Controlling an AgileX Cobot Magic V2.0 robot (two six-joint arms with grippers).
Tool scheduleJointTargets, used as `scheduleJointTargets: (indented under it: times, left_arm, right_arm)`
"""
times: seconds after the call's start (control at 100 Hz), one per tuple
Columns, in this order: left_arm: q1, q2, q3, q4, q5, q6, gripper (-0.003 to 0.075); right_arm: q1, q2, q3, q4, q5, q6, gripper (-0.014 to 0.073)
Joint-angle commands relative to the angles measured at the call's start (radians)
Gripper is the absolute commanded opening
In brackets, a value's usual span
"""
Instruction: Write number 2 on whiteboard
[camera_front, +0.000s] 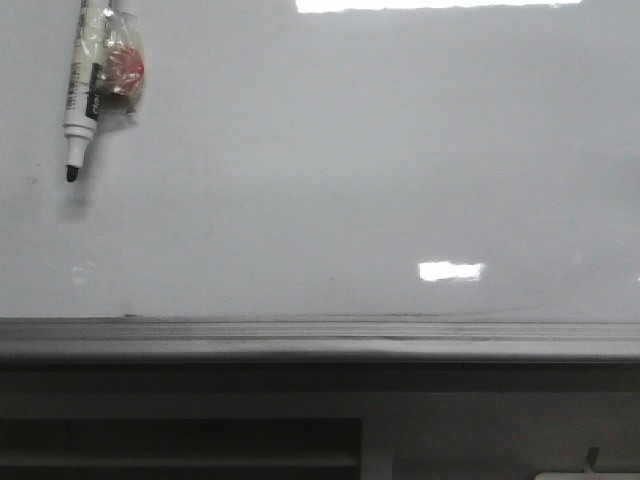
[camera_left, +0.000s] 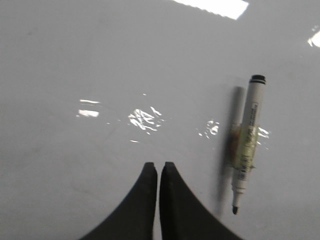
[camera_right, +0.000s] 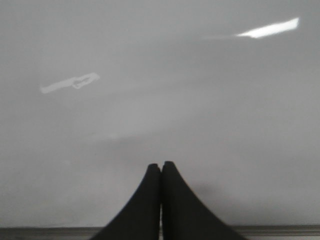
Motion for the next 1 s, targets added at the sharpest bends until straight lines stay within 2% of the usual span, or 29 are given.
scheduleJointTargets:
  times: [0.0,0.05,0.13,0.2,0.25,0.29,0.34,0.39,0.58,0.899,0.989]
  left_arm:
    - [-0.066,0.068,-0.050,-0.013,-0.055,0.015,-0.0019]
    - [-0.104,0.101,-0.060,-0.022,-0.055,0.015,-0.0011]
    - [-0.168,0.155,-0.080,-0.054,-0.077,0.015,0.0050]
    - [-0.236,0.210,-0.094,-0.056,-0.130,0.015,0.0166]
    - [-0.279,0.246,-0.105,-0.056,-0.171,0.015,0.0255]
    - [-0.315,0.280,-0.113,-0.056,-0.207,0.015,0.0326]
    - [-0.358,0.321,-0.121,-0.056,-0.242,0.015,0.0388]
    - [-0.400,0.365,-0.129,-0.056,-0.277,0.015,0.0412]
    - [-0.526,0.541,-0.148,-0.030,-0.442,0.015,0.0398]
    - [-0.547,0.720,-0.196,-0.003,-0.549,0.015,0.0395]
    - [-0.547,0.739,-0.199,0.004,-0.561,0.015,0.0334]
  right_arm:
    - [0.030,0.047,-0.053,0.009,-0.040,-0.020,-0.0042]
    - [0.048,0.049,-0.058,0.009,-0.040,-0.020,0.0004]
    - [0.077,0.049,-0.058,0.009,-0.040,-0.020,0.0166]
    - [0.103,0.049,-0.058,0.009,-0.040,-0.020,0.0356]
    - [0.116,0.049,-0.058,0.009,-0.043,-0.020,0.0434]
    - [0.124,0.049,-0.058,0.009,-0.047,-0.020,0.0457]
    - [0.133,0.049,-0.058,0.009,-0.048,-0.020,0.0453]
    - [0.137,0.049,-0.058,0.009,-0.048,-0.020,0.0447]
    - [0.136,0.049,-0.058,0.011,-0.049,-0.020,0.0444]
    - [0.136,0.049,-0.058,0.011,-0.049,-0.020,0.0444]
    - [0.136,0.049,-0.058,0.011,-0.049,-0.020,0.0444]
